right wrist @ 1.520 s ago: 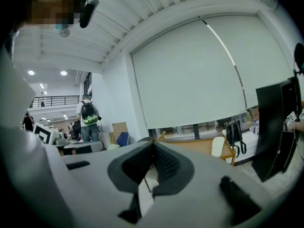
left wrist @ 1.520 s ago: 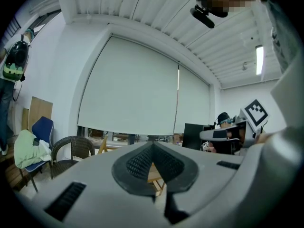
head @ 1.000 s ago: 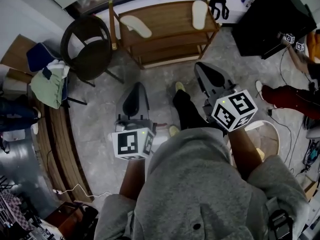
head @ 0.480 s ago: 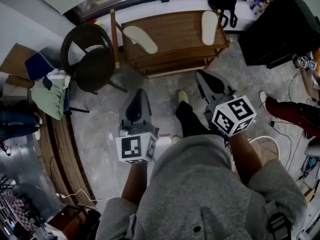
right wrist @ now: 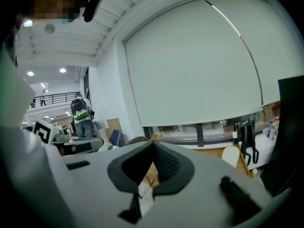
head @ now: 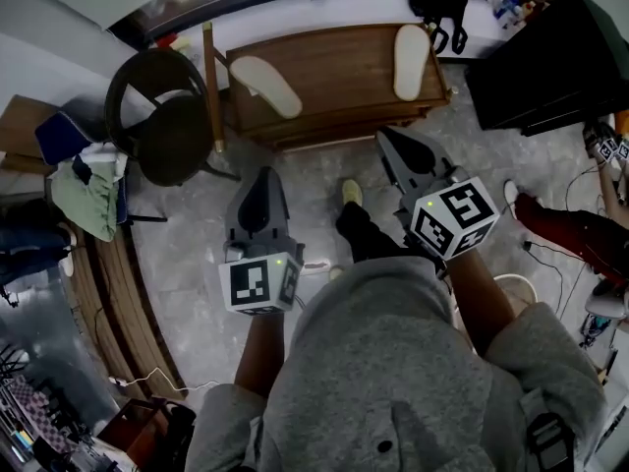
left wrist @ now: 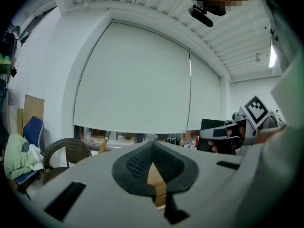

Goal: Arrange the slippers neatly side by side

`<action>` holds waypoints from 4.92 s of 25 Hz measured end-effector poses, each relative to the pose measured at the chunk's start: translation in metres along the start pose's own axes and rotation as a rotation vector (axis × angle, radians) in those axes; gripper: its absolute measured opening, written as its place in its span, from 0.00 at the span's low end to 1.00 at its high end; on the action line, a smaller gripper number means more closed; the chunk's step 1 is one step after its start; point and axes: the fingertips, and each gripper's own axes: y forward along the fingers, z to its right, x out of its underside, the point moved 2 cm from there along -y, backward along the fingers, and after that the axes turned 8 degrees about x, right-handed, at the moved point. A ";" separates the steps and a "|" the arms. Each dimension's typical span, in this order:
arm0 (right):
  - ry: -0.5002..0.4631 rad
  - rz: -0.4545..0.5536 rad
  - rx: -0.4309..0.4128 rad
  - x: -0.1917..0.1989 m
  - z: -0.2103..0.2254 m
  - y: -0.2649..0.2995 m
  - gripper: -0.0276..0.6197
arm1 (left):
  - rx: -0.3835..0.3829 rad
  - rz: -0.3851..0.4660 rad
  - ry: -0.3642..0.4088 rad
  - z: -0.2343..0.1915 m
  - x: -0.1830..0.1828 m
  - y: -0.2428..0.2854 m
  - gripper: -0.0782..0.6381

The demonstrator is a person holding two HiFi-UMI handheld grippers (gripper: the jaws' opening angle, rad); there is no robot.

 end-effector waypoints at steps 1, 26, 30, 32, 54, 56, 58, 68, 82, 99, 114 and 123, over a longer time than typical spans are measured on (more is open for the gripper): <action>-0.003 -0.003 -0.003 -0.001 0.004 0.004 0.08 | 0.000 -0.008 -0.006 0.000 0.001 0.006 0.13; 0.074 -0.033 -0.149 -0.035 0.102 0.112 0.08 | -0.061 -0.113 0.049 -0.011 -0.026 0.149 0.13; 0.095 -0.032 -0.159 -0.034 0.111 0.122 0.09 | -0.056 -0.122 0.068 -0.011 -0.028 0.163 0.13; 0.108 -0.028 -0.169 -0.034 0.111 0.126 0.09 | -0.055 -0.116 0.061 -0.012 -0.028 0.166 0.13; -0.091 -0.240 -0.156 0.002 0.026 0.260 0.13 | -0.196 -0.058 -0.038 -0.163 -0.027 0.160 0.13; -0.094 -0.281 -0.159 0.016 0.017 0.280 0.20 | -0.202 -0.068 -0.051 -0.178 -0.023 0.162 0.13; -0.111 -0.327 -0.157 0.032 0.007 0.299 0.21 | -0.204 -0.082 -0.063 -0.193 -0.019 0.163 0.13; -0.206 -0.577 -0.097 0.133 -0.028 0.368 0.25 | -0.233 -0.120 -0.125 -0.253 0.001 0.164 0.13; -0.404 -0.729 0.077 0.215 -0.036 0.406 0.27 | -0.260 -0.154 -0.159 -0.298 0.028 0.144 0.13; -0.491 -0.687 0.239 0.195 -0.022 0.416 0.16 | -0.271 -0.140 -0.174 -0.309 0.033 0.125 0.13; 0.400 -0.612 -0.032 0.130 -0.009 0.387 0.11 | -0.198 -0.133 -0.117 -0.296 0.013 0.141 0.13; 0.693 -0.638 -0.002 0.177 0.052 0.366 0.11 | -0.116 -0.145 -0.019 -0.268 -0.001 0.164 0.13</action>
